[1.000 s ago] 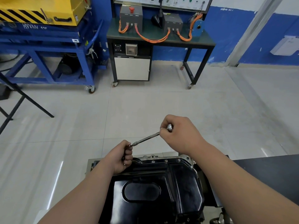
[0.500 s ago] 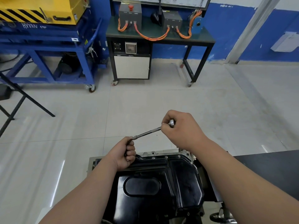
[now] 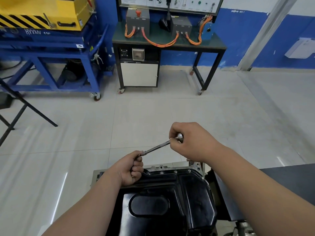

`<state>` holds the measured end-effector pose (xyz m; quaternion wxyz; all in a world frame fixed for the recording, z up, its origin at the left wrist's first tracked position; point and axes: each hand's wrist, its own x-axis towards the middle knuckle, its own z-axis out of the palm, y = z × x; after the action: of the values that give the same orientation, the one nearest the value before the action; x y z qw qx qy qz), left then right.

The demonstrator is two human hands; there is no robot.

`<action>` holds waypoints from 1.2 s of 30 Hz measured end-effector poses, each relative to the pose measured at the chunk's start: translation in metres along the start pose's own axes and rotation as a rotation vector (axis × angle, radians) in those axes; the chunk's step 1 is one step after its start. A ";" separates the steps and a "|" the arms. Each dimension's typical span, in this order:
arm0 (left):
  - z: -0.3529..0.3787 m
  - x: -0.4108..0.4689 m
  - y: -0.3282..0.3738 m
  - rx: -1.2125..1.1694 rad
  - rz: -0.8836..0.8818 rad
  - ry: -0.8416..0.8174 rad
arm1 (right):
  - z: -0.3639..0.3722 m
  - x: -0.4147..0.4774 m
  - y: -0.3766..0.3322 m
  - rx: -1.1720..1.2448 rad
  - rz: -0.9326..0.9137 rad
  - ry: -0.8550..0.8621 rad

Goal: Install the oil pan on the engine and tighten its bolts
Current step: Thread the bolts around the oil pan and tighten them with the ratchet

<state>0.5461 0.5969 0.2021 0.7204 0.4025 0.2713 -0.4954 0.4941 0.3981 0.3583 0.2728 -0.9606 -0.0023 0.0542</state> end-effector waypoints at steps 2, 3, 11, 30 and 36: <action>0.003 0.002 0.001 0.015 -0.027 0.035 | -0.001 0.002 -0.004 -0.046 -0.039 -0.009; 0.005 0.003 0.001 0.032 -0.039 0.069 | -0.001 0.002 -0.006 -0.064 -0.059 -0.016; 0.026 0.019 0.009 1.038 -0.156 0.404 | 0.020 0.005 -0.011 -0.140 -0.115 -0.093; 0.025 0.055 0.018 1.648 -0.085 0.322 | 0.073 0.038 0.011 -0.168 -0.033 -0.166; 0.016 0.059 0.016 1.597 -0.053 0.362 | 0.075 0.035 0.012 -0.222 -0.105 -0.176</action>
<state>0.5824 0.5572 0.1685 0.1496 0.8614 -0.0419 -0.4836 0.5205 0.4280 0.2852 0.1661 -0.9749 -0.0825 0.1231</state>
